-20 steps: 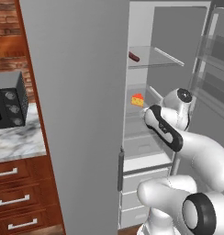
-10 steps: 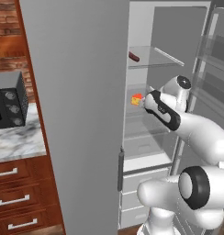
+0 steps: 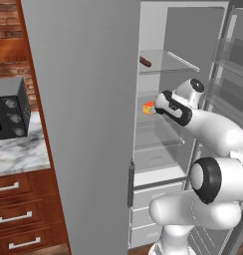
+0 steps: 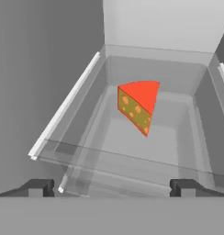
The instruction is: Retrieve the sausage and cheese from the fridge and place them on the cutting board on the counter.
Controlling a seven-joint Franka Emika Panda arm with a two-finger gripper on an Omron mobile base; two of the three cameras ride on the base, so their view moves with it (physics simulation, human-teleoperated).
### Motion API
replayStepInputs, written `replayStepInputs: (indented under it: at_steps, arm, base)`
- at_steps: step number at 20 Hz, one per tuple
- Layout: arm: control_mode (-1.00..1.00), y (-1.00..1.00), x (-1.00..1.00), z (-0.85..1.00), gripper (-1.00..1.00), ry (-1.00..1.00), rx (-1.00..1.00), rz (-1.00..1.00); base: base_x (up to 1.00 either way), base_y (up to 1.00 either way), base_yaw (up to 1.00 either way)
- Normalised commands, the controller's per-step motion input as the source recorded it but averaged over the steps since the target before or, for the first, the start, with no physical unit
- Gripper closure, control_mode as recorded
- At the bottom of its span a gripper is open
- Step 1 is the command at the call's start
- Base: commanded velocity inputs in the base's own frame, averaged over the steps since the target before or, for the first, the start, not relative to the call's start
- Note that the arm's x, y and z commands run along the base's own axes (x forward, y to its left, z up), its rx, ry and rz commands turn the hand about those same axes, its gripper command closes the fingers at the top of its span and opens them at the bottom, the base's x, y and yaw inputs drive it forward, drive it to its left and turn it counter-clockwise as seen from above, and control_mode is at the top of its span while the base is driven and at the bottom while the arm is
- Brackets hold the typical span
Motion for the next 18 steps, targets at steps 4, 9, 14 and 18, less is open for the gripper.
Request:
replayStepInputs:
  at_steps: [4,9,14,18]
  arm:
    - [-1.00,0.00,0.41,-0.04,-1.00,0.01,-0.14,0.00]
    - [-1.00,0.02,0.29,-0.14,-1.00,0.00,-0.07,0.00]
    - [-1.00,-0.02,0.27,-0.20,-1.00,0.00,0.00,0.01]
    - [-1.00,-0.10,0.42,-0.08,-1.00,0.00,0.00,0.03]
  base:
    - [0.00,0.00,0.00]
    - [0.00,0.00,0.00]
    - [0.00,0.00,0.00]
    - [0.00,0.00,0.00]
